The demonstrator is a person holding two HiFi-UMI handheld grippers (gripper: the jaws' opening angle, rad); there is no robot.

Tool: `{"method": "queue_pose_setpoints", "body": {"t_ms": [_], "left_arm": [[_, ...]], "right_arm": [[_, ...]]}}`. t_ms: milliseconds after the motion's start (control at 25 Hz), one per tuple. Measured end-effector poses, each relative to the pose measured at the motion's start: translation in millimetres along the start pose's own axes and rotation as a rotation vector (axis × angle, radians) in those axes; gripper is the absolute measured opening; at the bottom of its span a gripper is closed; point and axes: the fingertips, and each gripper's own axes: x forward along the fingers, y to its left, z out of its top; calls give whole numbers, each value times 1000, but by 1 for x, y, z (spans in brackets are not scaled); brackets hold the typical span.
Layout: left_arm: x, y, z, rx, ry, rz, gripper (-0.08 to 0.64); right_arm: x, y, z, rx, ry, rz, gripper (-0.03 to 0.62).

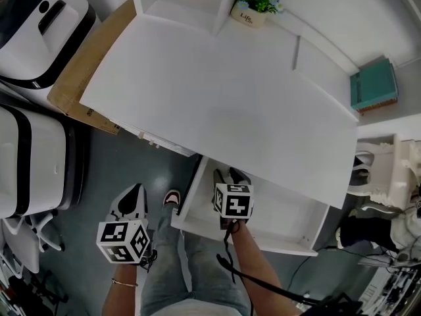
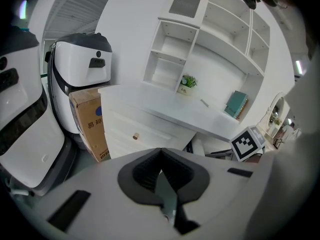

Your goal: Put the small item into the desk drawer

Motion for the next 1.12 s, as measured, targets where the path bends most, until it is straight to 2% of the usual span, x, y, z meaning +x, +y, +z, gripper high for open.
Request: {"method": "queue_pose_setpoints", "body": {"t_ms": [200,640,840,1000,1120], "left_arm": [[2,-6,-3,13,-5,-8,-2],[-6,-37,27,68,-40,-58,-2],[-14,-61,41,114,-55,-98,-2],[-22,-80,59,162,-86,-138,-2],[-25,-97,78,209,-124,-172,-2]], "right_arm": [[-10,0,1,4,-14,2,177],[-63,11,4,23,-64,23,175],[-102,6,18,51,-143,15,100],[-144,-3,40,48,-263,-48,12],[-176,-11,61,56,-362,-87,6]]}}
